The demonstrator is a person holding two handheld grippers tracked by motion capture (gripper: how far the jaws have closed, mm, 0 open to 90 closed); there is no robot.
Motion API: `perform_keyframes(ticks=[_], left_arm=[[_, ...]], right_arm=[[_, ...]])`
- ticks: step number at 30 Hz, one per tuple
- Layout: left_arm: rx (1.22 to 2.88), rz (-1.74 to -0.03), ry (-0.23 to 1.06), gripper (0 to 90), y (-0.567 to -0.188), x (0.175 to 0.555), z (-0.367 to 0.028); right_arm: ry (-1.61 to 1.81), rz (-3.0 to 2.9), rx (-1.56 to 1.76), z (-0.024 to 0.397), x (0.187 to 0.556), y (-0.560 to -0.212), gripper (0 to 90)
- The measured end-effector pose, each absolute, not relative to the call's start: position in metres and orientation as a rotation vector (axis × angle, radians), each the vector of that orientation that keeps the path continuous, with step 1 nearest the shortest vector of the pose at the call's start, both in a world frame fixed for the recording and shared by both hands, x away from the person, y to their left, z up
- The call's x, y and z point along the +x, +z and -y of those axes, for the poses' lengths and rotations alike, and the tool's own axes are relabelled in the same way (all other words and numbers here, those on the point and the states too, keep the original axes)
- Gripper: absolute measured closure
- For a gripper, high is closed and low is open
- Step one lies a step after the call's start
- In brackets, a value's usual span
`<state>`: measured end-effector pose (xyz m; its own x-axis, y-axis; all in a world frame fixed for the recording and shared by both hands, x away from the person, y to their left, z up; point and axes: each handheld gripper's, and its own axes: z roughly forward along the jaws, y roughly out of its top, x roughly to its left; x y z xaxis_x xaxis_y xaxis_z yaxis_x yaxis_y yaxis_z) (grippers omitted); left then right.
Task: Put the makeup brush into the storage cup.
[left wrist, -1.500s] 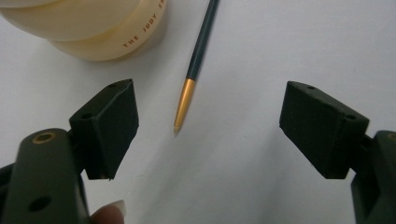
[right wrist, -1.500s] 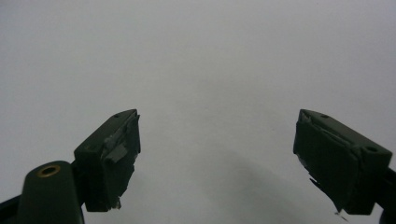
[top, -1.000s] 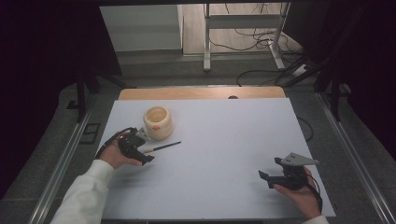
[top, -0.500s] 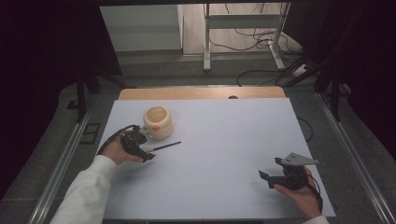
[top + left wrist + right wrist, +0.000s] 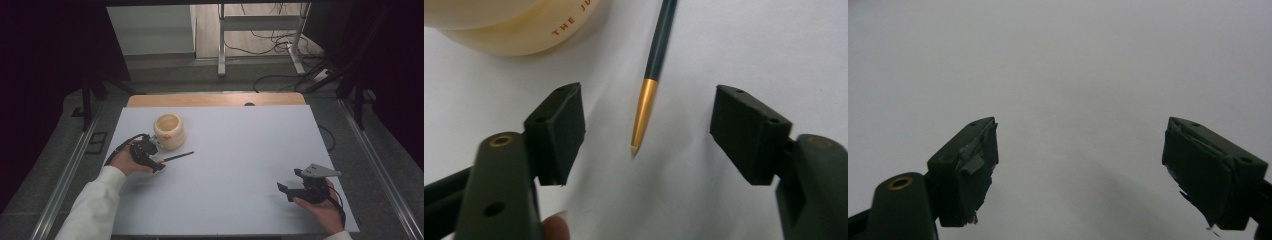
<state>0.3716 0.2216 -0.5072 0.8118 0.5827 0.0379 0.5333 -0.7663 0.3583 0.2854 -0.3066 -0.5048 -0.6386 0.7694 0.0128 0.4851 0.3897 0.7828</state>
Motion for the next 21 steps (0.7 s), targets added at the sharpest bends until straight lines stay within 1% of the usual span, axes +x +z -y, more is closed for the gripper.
perform_keyframes(ticks=[10,17,21], left_arm=[[2.697,-0.823,0.185,42.1,-0.5146,0.3755,-0.2189],[2.690,-0.810,0.153,44.9,-0.5152,0.3781,-0.2196],[2.730,-0.774,0.123,49.1,-0.5134,0.3810,-0.2160]], right_arm=[[1.118,-2.300,1.089,0.3075,0.2859,-0.5051,15.4],[1.117,-2.300,1.093,0.3081,0.2865,-0.5054,15.4],[1.113,-2.302,1.092,0.3076,0.2868,-0.5057,15.4]])
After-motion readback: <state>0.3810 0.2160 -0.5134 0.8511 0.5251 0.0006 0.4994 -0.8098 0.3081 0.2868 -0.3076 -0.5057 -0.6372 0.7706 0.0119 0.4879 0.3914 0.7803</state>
